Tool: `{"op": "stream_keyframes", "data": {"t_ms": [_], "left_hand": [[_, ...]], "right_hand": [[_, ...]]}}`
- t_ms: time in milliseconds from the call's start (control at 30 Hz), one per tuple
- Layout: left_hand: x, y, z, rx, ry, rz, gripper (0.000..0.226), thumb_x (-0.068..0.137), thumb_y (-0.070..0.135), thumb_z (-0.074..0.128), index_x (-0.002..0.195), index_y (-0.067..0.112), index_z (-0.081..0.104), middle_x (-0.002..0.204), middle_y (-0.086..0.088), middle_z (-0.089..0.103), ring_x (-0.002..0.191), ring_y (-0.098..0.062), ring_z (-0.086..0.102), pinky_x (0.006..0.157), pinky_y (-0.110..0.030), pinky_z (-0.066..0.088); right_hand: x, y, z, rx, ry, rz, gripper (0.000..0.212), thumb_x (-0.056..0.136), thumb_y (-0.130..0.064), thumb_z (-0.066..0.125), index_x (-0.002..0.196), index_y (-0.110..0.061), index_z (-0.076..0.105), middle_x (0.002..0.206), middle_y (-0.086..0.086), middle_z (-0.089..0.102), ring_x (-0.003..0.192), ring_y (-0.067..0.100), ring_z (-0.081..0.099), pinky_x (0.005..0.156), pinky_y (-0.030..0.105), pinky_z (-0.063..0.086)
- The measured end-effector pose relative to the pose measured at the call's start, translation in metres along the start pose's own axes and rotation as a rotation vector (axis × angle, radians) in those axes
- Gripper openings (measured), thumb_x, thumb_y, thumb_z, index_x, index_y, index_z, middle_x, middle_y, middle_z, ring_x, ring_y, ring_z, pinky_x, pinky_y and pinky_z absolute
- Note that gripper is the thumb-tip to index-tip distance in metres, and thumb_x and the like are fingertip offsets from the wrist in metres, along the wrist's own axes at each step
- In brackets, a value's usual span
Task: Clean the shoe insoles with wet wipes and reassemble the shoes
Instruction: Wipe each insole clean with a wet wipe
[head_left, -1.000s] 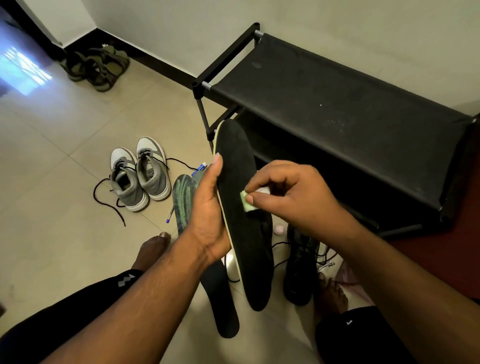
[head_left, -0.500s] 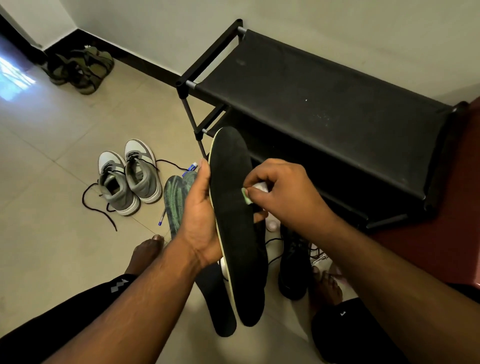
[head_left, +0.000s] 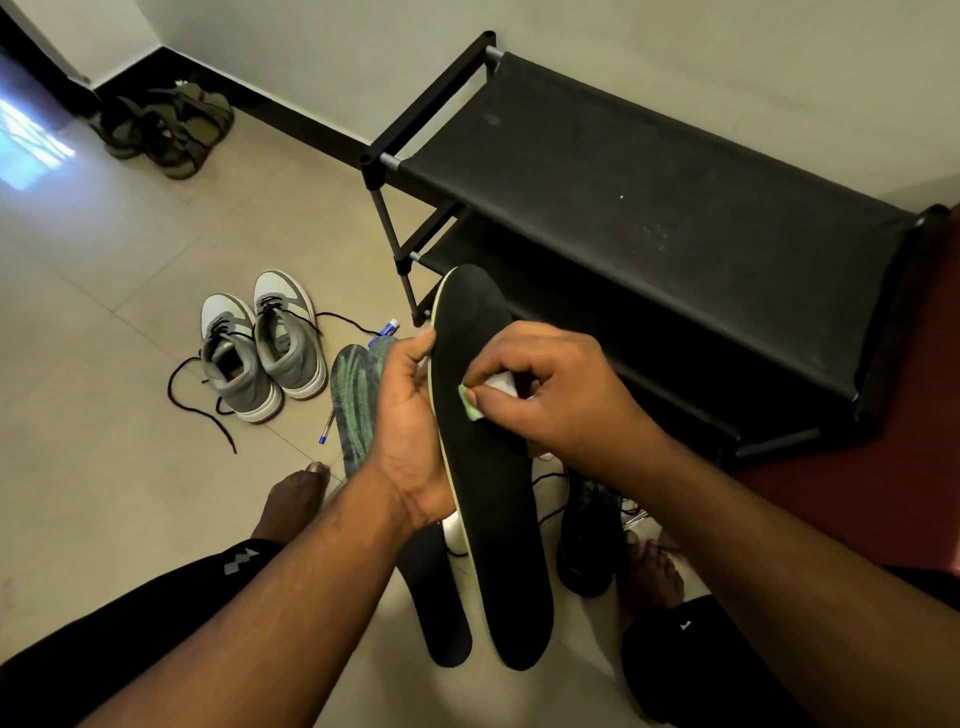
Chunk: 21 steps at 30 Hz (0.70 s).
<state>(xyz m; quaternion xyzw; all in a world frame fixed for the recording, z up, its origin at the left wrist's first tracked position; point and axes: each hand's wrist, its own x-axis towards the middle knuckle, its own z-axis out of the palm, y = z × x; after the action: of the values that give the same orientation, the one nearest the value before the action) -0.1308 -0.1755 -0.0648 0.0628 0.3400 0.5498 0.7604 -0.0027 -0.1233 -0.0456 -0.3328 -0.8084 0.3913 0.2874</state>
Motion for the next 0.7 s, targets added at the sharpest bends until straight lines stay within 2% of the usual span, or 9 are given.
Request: {"op": "stream_keyframes", "data": {"t_ms": [100,167,200,233,333,467,567,633,700], "left_hand": [[0.004,0.002,-0.004,0.017,0.010,0.002,0.057,0.083,0.058,0.041,0.102,0.013,0.069,0.100,-0.014,0.065,0.090,-0.030,0.062,0.086,-0.053,0.048],[0.006,0.003,-0.009,-0.004,0.028,-0.006,0.056,0.087,0.059,0.039,0.100,0.014,0.071,0.102,-0.011,0.066,0.094,-0.030,0.060,0.098,-0.069,0.037],[0.006,0.003,-0.009,-0.016,0.033,-0.007,0.057,0.088,0.059,0.037,0.098,0.015,0.072,0.101,-0.010,0.066,0.095,-0.029,0.061,0.102,-0.072,0.031],[0.005,0.003,-0.008,-0.026,0.039,-0.007,0.059,0.089,0.061,0.036,0.096,0.016,0.073,0.100,-0.009,0.067,0.094,-0.029,0.062,0.103,-0.072,0.030],[0.005,0.002,-0.005,0.012,0.070,-0.026,0.071,0.089,0.072,0.031,0.100,0.018,0.076,0.106,-0.011,0.070,0.092,-0.029,0.068,0.093,-0.063,0.045],[0.001,-0.002,0.002,0.013,0.098,-0.071,0.080,0.087,0.080,0.031,0.095,0.018,0.080,0.100,-0.016,0.073,0.090,-0.030,0.072,0.080,-0.048,0.057],[0.000,-0.004,0.005,0.011,0.075,-0.088,0.074,0.089,0.075,0.033,0.096,0.018,0.080,0.100,-0.016,0.073,0.092,-0.029,0.072,0.080,-0.044,0.059],[0.001,-0.003,0.004,0.046,0.068,-0.100,0.075,0.089,0.077,0.032,0.102,0.020,0.078,0.107,-0.015,0.071,0.095,-0.032,0.069,0.081,-0.051,0.055],[0.002,-0.002,0.001,0.066,0.058,-0.124,0.076,0.087,0.078,0.033,0.109,0.019,0.075,0.113,-0.015,0.067,0.100,-0.034,0.064,0.085,-0.056,0.052]], "right_hand": [[0.002,0.012,-0.008,-0.171,-0.010,0.109,0.007,0.083,-0.010,0.070,0.085,-0.017,0.071,0.090,-0.008,0.063,0.085,0.003,0.059,0.075,0.019,0.053],[0.004,0.018,-0.013,-0.289,-0.019,0.193,0.008,0.084,-0.012,0.067,0.086,-0.018,0.071,0.092,-0.007,0.062,0.087,0.005,0.058,0.076,0.026,0.054],[0.005,0.019,-0.015,-0.305,-0.005,0.210,0.007,0.084,-0.011,0.067,0.085,-0.017,0.071,0.091,-0.006,0.062,0.086,0.005,0.058,0.076,0.026,0.053],[0.006,0.019,-0.017,-0.284,0.019,0.209,0.007,0.083,-0.011,0.067,0.084,-0.016,0.071,0.090,-0.006,0.062,0.085,0.005,0.058,0.074,0.023,0.051],[0.005,0.010,-0.013,-0.092,0.062,0.157,0.007,0.080,-0.008,0.072,0.081,-0.015,0.072,0.086,-0.007,0.065,0.083,0.004,0.061,0.070,0.013,0.048],[0.000,-0.002,0.002,0.048,0.022,0.040,0.007,0.079,-0.004,0.072,0.083,-0.010,0.073,0.085,-0.003,0.067,0.082,0.005,0.062,0.073,0.015,0.049],[-0.001,0.000,0.004,-0.001,0.011,-0.005,0.008,0.079,-0.004,0.069,0.085,-0.008,0.073,0.087,0.000,0.067,0.082,0.006,0.062,0.075,0.016,0.050],[0.000,0.004,-0.001,-0.103,0.015,-0.017,0.008,0.080,-0.005,0.067,0.085,-0.008,0.072,0.088,0.000,0.065,0.083,0.006,0.060,0.075,0.018,0.050],[0.004,0.013,-0.010,-0.252,-0.003,0.067,0.008,0.083,-0.009,0.065,0.088,-0.012,0.071,0.093,-0.002,0.063,0.087,0.007,0.058,0.078,0.025,0.052]]}}
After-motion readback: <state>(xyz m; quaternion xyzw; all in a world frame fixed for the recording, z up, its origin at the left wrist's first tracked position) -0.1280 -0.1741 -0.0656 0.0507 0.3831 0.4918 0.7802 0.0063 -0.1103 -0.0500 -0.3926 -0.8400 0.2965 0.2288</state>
